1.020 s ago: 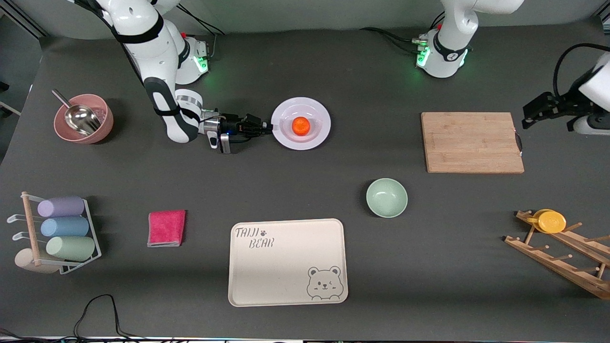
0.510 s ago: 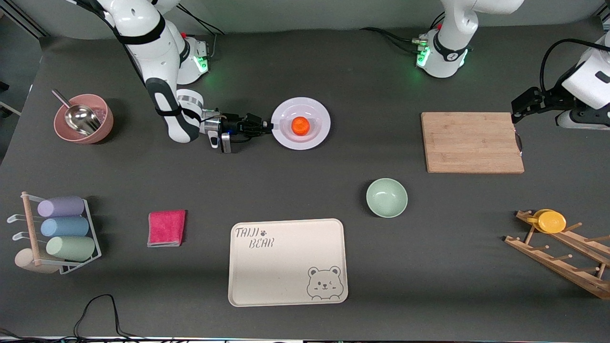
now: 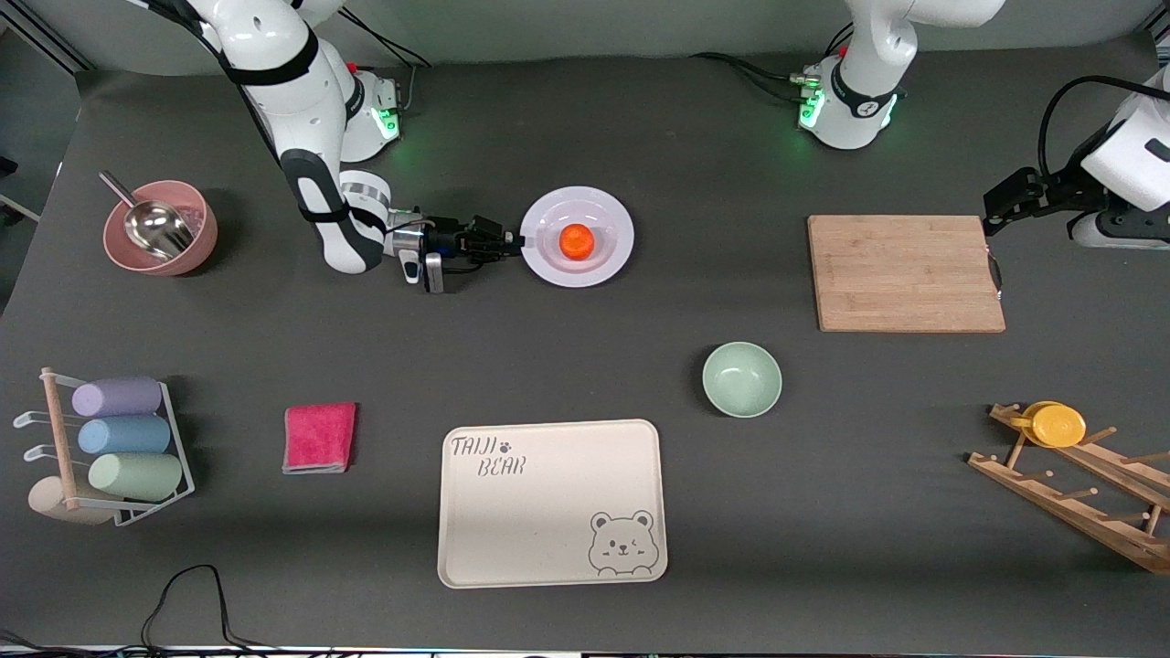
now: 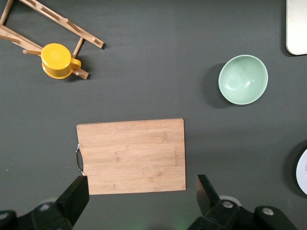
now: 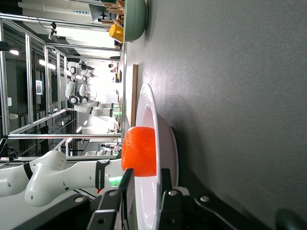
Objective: Place orange and plate with both arms
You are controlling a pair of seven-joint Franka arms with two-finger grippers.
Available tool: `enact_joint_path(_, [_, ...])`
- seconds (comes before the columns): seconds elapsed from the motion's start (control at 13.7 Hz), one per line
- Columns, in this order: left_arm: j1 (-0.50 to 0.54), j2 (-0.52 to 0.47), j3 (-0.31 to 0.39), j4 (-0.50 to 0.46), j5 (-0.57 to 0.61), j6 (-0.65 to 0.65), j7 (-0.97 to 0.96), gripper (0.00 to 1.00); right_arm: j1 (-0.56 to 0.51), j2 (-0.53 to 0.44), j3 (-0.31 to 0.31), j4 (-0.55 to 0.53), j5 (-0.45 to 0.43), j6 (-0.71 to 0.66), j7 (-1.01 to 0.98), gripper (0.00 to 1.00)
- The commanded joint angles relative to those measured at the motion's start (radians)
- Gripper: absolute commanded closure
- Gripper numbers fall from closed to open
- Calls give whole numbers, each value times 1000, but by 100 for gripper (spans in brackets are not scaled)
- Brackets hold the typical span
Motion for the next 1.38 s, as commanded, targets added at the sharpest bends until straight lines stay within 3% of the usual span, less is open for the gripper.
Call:
enact_joint_path(0.0, [-5,-29,1,-21,17,-6,-26,0,57,53,-2,9,43,6,-42,71])
enact_joint_path(0.29, [1,-28,3,-21,17,-22,-23,0,57,53,-2,9,43,6,-42,73])
enact_joint_path(0.58, [16,-23,1,-14,17,-30,-31,0,58,53,-2,11,43,6,-64,85])
enact_joint_path(0.95, [13,-15,-3,-16,16,-55,-49,0,60,53,-2,14,43,6,-68,87])
enact_joint_path(1.17, [21,-15,3,-13,16,-56,-48,0,60,53,0,15,43,6,-70,100])
enact_joint_path(1.31, [25,-23,0,-8,17,-73,-51,0,61,53,0,20,43,6,-71,100])
